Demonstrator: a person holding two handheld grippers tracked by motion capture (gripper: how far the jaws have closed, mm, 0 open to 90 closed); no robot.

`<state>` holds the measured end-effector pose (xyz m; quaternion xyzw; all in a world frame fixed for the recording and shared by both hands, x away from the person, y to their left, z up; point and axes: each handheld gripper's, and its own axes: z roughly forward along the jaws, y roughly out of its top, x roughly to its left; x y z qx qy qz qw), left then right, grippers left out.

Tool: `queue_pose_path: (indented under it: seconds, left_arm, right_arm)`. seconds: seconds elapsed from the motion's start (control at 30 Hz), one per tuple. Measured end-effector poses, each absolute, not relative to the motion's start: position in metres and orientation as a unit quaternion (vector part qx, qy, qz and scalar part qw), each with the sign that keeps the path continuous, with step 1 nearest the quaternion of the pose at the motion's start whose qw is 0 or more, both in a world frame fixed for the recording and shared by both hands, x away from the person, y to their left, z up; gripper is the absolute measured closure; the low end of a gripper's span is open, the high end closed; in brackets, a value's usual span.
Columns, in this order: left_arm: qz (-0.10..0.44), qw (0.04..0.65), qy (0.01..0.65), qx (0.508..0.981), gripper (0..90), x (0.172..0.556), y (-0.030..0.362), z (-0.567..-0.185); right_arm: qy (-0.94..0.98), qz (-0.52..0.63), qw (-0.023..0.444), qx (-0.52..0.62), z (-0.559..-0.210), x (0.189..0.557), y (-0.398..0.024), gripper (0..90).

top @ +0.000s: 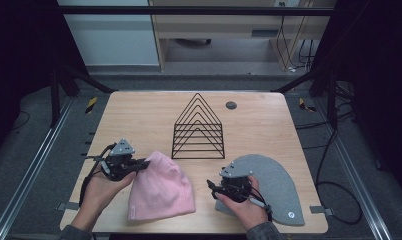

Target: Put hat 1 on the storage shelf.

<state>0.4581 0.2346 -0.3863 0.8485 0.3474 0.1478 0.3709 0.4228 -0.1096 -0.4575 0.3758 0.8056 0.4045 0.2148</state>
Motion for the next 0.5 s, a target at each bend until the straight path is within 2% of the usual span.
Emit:
queue_pose_path:
  seconds: [0.5]
  left_arm:
    - [0.166,0.34,0.324,0.867,85.3,0.467,0.226,-0.331]
  right_arm:
    - [0.797,0.42,0.214,0.378,-0.452,0.422,-0.115,32.3]
